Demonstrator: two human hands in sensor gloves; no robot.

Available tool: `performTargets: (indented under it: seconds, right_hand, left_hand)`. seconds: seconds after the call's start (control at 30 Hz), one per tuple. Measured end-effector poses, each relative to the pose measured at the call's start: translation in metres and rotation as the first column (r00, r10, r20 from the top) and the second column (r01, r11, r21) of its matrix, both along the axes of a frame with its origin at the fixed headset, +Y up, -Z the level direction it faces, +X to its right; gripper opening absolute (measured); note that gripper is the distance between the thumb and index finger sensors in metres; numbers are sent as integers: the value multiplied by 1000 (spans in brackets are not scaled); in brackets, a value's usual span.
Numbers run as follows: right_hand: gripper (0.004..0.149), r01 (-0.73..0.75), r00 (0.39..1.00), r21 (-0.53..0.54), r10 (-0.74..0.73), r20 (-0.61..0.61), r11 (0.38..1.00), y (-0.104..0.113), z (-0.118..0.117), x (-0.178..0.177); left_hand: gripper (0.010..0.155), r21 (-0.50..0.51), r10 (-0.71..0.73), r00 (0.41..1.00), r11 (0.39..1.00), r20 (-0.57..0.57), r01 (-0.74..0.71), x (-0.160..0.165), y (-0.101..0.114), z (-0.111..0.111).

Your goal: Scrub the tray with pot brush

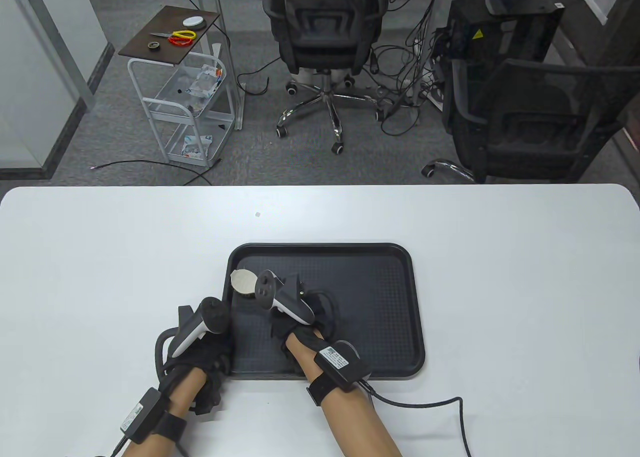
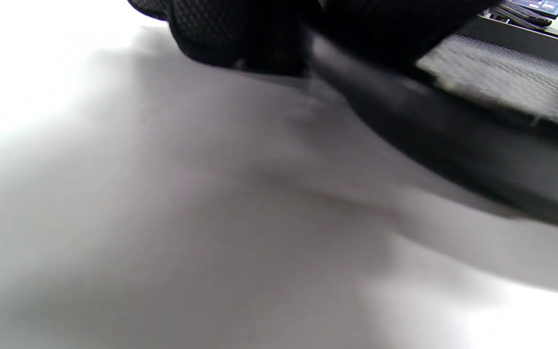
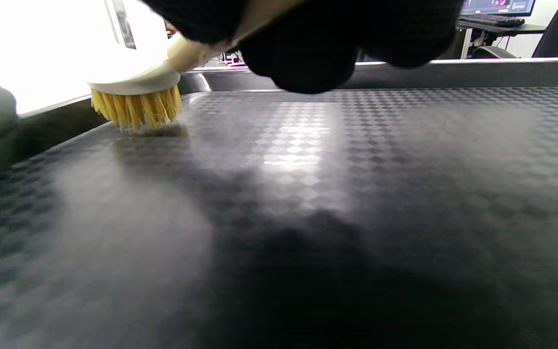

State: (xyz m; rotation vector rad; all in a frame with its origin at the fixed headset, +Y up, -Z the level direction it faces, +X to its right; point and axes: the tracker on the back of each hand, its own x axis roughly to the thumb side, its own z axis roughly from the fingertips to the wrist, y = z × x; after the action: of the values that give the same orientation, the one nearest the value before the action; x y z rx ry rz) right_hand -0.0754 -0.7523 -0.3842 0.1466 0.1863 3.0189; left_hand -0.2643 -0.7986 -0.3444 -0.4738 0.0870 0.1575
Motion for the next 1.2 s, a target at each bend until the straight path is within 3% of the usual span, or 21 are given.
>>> performTargets:
  seconds: [0.2, 0.37, 0.53, 0.77, 0.93, 1.0, 1.2]
  right_hand:
    - [52, -2, 998, -7, 3, 63, 1000, 0, -3, 46]
    - [52, -35, 984, -17, 38, 175, 999, 2, -3, 113]
    - [51, -47, 945, -58, 63, 321, 997, 6, -4, 189]
    - [51, -125, 883, -113, 162, 440, 986, 16, -3, 239]
    - [52, -170, 868, -146, 218, 446, 975, 28, -6, 229]
    - [52, -212, 888, -114, 240, 391, 971, 35, -8, 209]
    - [53, -82, 973, -11, 83, 217, 997, 47, -2, 132]
  left_hand:
    - [76, 0, -2, 1000, 1000, 0, 2, 0, 0, 0]
    - [76, 0, -3, 1000, 1000, 1, 3, 0, 0, 0]
    - [76, 0, -6, 1000, 1000, 0, 6, 0, 0, 0]
    - [76, -2, -3, 1000, 1000, 0, 3, 0, 0, 0]
    - [76, -1, -6, 1000, 1000, 0, 6, 0, 1, 0]
    - [76, -1, -6, 1000, 1000, 0, 6, 0, 0, 0]
    - [76, -2, -6, 1000, 1000, 1, 6, 0, 0, 0]
